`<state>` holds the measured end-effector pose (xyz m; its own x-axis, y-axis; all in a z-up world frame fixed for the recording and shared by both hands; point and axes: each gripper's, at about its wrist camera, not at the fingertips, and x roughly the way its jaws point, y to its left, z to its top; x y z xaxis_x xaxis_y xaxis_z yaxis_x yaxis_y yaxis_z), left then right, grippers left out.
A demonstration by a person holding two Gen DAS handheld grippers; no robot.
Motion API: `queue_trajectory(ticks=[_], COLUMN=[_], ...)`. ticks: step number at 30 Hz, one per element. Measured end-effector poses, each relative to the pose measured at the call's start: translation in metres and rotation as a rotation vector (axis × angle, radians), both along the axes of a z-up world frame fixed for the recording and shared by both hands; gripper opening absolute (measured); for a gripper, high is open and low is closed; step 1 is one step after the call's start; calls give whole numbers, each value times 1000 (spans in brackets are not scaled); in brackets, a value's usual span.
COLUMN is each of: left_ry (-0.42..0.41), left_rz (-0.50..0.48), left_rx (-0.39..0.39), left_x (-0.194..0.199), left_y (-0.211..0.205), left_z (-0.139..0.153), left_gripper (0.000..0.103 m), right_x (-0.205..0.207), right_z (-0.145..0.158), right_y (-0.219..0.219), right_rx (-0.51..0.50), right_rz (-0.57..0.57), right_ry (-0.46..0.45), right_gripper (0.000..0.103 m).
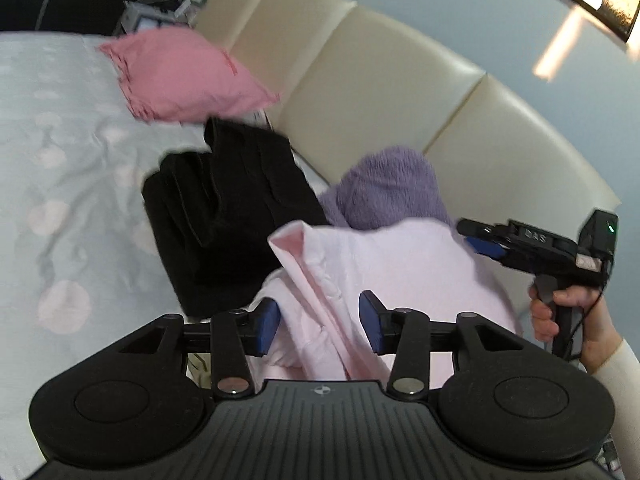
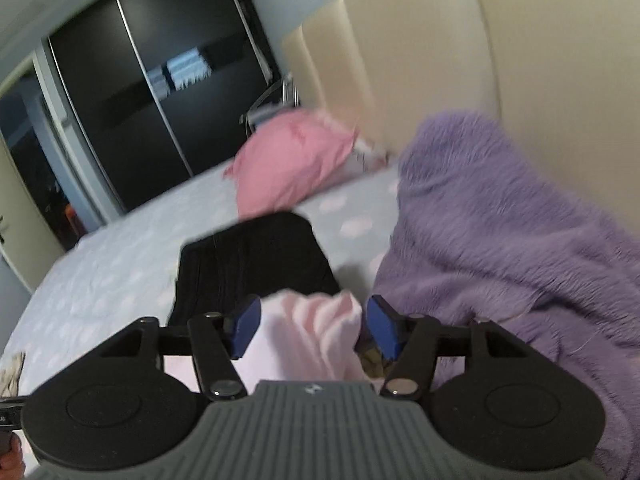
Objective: Fold clothes
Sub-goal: 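Lower the pink garment onto the clothes stack and open both grippers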
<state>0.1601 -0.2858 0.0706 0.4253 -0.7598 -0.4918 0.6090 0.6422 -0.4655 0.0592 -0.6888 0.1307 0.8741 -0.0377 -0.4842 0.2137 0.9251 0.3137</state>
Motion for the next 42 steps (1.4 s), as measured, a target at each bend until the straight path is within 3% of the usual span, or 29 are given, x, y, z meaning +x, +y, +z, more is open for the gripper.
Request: queue_trajectory(ticks=[3, 5, 7, 8, 10, 13, 16, 20, 30, 36, 40, 42], left_ry=[-147, -200, -187, -184, -202, -226, -195, -85, -15, -21, -43, -53], left_rz=[132, 152, 102, 77, 45, 30, 77, 102, 88, 72, 64, 90], left_rx=[43, 16, -10, 0, 32, 86, 149, 155, 210, 225, 232, 212], left_x=[-22, -32, -35, -36, -40, -42, -30, -10, 12, 12, 6, -1], left_y=[7, 8, 0, -8, -23, -44, -57, -63, -77, -80, -74, -67], left_z=[17, 24, 25, 25, 20, 5, -18, -45, -87, -83, -61, -50], left_gripper=[44, 43, 42, 35, 33, 33, 32, 25, 24, 24, 24, 25], right_x=[-16, -16, -15, -12, -5, 14, 24, 30, 40, 34, 18, 5], right_z=[12, 13, 11, 7, 1, -17, -39, -71, -137, -133, -103, -89], right_y=[15, 28, 41, 46, 55, 52, 36, 11, -19, -20, -14, -15], right_rx=[-51, -71, -93, -104, -127, -132, -54, 74, 299, 314, 209, 177], right_rz=[18, 65, 109, 127, 149, 97, 39, -19, -78, -106, -142, -143], right_ry=[-70, -88, -97, -101, -102, -62, -29, -15, 32, 35, 32, 11], right_gripper=[47, 36, 34, 33, 30, 26, 22, 21, 21, 21, 36, 36])
